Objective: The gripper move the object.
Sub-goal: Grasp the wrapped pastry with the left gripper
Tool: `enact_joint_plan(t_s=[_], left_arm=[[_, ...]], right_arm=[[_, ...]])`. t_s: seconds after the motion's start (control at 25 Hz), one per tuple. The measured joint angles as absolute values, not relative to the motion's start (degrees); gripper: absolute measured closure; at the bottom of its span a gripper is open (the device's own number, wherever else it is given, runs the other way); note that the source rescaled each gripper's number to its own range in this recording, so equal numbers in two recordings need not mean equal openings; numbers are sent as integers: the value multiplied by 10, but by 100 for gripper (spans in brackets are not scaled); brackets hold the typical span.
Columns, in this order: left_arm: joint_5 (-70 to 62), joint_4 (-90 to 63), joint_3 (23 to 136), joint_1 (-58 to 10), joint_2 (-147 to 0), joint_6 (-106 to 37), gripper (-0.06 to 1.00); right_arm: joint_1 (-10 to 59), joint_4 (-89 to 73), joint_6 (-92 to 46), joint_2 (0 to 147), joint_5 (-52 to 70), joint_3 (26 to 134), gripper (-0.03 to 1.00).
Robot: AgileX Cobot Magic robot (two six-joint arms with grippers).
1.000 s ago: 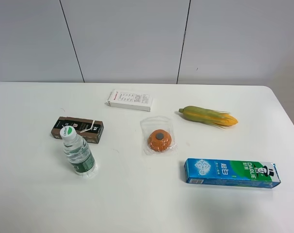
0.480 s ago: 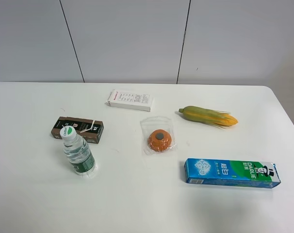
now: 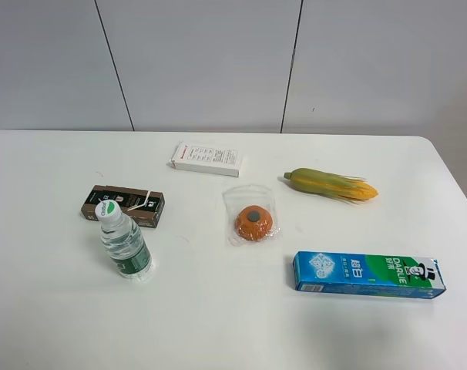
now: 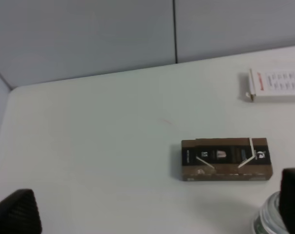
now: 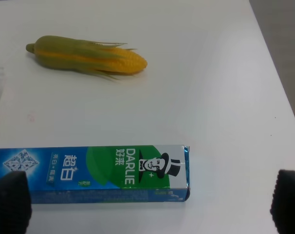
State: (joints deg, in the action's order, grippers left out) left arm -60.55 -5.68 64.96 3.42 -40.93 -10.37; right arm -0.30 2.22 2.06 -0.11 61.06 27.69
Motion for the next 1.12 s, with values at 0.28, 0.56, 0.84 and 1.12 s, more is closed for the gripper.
enact_joint_plan(t_s=[0.28, 0.56, 0.84, 1.12], left_arm=[[-601, -99, 676, -25, -548, -139, -6], [-558, -84, 677, -176, -624, -122, -6], [-510, -43, 712, -350, -763, -59, -6], [-468, -39, 755, -431, -903, -56, -6]], right_arm=[[-3, 22, 21, -1, 611, 277, -3], [-3, 22, 21, -1, 611, 277, -3], [-3, 22, 21, -1, 611, 277, -3], [-3, 22, 21, -1, 611, 277, -3]])
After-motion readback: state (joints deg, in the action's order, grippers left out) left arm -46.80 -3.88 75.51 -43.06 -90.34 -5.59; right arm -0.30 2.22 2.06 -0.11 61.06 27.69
